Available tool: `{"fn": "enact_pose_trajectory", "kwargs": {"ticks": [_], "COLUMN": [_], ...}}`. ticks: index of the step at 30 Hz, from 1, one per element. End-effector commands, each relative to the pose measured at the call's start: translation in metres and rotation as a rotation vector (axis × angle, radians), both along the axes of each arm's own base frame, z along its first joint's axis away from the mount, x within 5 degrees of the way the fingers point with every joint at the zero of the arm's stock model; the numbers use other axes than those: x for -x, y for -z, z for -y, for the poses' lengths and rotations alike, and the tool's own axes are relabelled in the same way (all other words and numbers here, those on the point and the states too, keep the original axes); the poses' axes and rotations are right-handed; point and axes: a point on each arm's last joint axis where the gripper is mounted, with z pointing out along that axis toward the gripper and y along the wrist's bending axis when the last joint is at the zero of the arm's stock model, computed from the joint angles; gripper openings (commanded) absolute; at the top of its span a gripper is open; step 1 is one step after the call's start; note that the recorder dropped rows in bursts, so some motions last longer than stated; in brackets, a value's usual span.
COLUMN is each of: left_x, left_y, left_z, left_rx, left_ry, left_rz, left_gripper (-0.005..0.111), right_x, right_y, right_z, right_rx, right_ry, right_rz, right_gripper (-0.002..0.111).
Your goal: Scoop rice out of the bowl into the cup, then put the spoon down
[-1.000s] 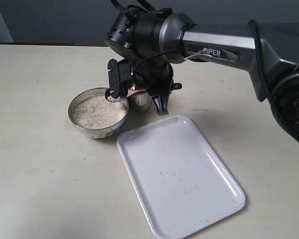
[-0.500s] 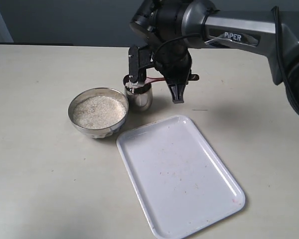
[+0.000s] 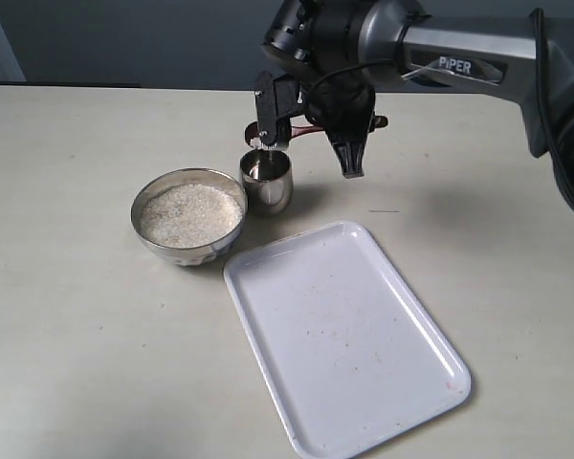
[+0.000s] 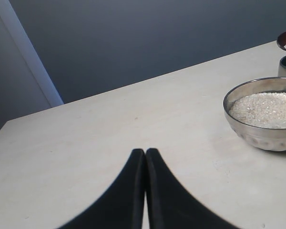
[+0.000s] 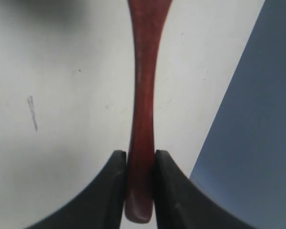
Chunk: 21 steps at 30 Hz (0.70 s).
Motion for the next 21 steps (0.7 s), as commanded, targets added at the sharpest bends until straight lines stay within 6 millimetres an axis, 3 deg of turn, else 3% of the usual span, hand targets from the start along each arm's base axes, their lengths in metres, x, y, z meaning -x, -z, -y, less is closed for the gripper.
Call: {"fn": "enact_pose_trajectory", "kwargs": {"ticks": [1,12,21], "left_x": [0.0,0.0,0.0], "left_y": [-0.001,-0.001,-0.001], "left_z": [0.001,0.001,0.001], "left_rx": [0.009,0.009,0.009], "left_ry": [0.01,0.01,0.01], "left_rz": [0.009,0.009,0.009], "left_gripper": [0.001,0.001,0.001], "right_x": [-0.002,-0.001,0.006], "right_y": [-0.008,-0.008,-0.011], "right_z": [0.004,0.005,-0.005], "right_rx": [0.008,0.037,0.062], "right_ry": [0.015,0.019,-0.01], "right_rz": [0.017,0.021,0.066], "right_gripper": [-0.001,-0.001,-0.001]}}
